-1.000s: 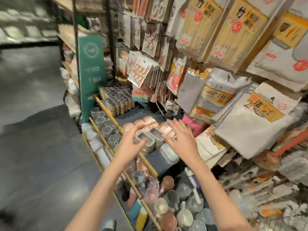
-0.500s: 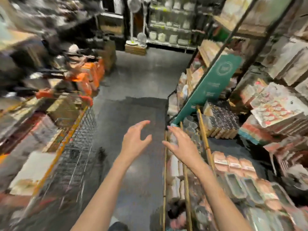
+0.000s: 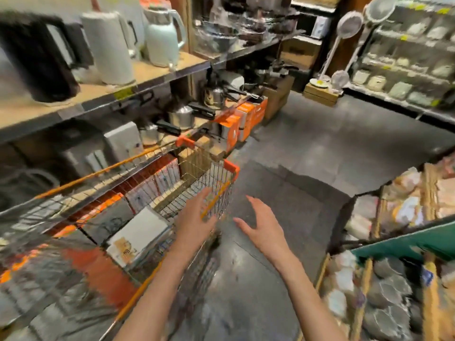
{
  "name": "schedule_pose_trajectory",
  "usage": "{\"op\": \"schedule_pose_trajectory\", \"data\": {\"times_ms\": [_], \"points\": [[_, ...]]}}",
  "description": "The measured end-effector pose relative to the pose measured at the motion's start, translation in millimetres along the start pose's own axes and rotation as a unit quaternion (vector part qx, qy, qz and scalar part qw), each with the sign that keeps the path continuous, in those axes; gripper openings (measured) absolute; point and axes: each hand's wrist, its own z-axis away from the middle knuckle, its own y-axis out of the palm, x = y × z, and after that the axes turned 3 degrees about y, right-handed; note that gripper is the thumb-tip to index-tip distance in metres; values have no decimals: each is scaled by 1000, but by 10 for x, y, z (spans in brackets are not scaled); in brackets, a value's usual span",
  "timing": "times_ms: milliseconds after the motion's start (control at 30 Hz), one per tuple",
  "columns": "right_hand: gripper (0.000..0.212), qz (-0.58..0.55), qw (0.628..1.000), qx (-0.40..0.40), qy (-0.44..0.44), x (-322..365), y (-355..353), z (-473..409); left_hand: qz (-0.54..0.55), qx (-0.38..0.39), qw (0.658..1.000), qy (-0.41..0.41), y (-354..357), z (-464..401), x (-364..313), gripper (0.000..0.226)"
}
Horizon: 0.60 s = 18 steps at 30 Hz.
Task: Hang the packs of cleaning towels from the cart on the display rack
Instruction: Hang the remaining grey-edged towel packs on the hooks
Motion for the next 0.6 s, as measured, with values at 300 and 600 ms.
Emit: {"op": "schedule_pose_trajectory", "data": {"times_ms": [300,600], "points": [[73,3,971,161,-175,203,594,-1461,-7,-163,969,-183,-93,-600,542,73],[73,55,878,315,-357,718,1417,-2166,-9,-311,886,-345,-264,-474,911,67]]}}
